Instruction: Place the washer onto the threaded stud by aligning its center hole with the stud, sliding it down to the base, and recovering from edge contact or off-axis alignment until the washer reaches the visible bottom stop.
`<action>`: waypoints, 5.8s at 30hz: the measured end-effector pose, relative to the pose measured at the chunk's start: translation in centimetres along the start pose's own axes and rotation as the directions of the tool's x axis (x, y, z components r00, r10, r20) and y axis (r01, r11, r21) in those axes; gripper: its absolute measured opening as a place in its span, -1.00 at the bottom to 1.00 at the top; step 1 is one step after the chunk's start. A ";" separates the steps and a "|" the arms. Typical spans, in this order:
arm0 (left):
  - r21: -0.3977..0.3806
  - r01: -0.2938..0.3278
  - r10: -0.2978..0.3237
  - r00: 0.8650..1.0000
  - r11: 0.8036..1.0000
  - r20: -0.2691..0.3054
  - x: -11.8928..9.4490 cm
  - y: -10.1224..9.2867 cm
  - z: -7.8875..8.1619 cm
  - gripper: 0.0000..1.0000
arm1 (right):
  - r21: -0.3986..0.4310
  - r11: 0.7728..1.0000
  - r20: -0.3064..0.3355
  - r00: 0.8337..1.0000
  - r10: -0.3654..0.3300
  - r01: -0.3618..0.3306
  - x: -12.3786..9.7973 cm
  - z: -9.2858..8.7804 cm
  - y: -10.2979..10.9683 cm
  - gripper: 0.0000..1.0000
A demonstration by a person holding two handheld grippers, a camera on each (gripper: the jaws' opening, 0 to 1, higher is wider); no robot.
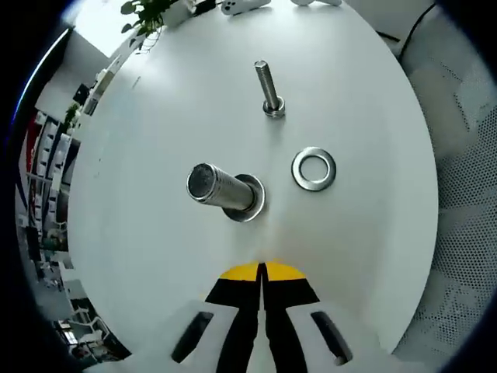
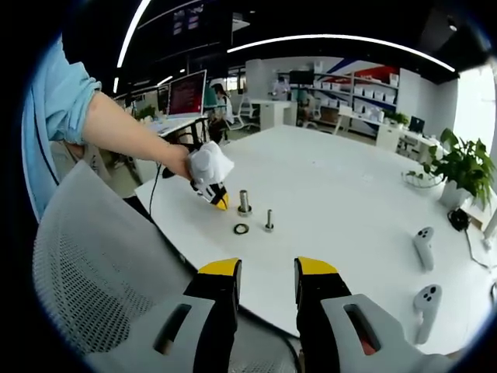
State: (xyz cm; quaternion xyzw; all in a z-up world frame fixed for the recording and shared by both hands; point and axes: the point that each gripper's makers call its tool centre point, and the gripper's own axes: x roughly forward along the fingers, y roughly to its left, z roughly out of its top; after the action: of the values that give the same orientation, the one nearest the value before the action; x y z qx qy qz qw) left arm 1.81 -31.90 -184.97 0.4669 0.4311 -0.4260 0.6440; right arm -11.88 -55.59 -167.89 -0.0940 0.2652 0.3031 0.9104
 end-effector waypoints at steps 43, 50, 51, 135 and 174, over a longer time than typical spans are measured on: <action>-0.021 0.196 -0.185 0.951 0.980 0.249 -0.3 -4.2 8.0 -0.42 | 0.005 1.000 0.032 0.999 0.000 0.000 -0.1 0.5 0.0 -0.42; -0.035 0.220 -0.206 0.951 0.975 0.233 0.2 -4.4 7.9 -0.40 | 0.004 1.000 0.031 1.000 0.003 -0.003 -0.1 0.5 0.0 -0.42; -0.049 0.226 -0.209 0.951 0.973 0.229 0.4 -4.4 7.8 -0.39 | 0.005 1.000 0.031 1.000 0.003 -0.003 -0.1 0.5 0.0 -0.42; -0.039 -0.023 0.034 0.948 0.999 0.315 -6.2 2.2 7.1 -0.62 | 0.011 1.000 0.040 0.999 -0.007 0.006 -0.1 0.6 -0.2 -0.41; -0.131 0.043 -0.033 0.996 0.990 0.084 0.2 1.7 3.3 -0.58 | 0.001 0.999 -0.004 0.999 0.043 -0.043 0.2 -0.1 0.5 -0.42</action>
State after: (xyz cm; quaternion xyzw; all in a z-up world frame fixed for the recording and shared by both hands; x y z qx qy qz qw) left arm 4.04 -34.81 -184.12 0.3970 0.4405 -0.4274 0.6824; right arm -12.12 -55.11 -168.06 -0.0883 0.2690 0.3222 0.9033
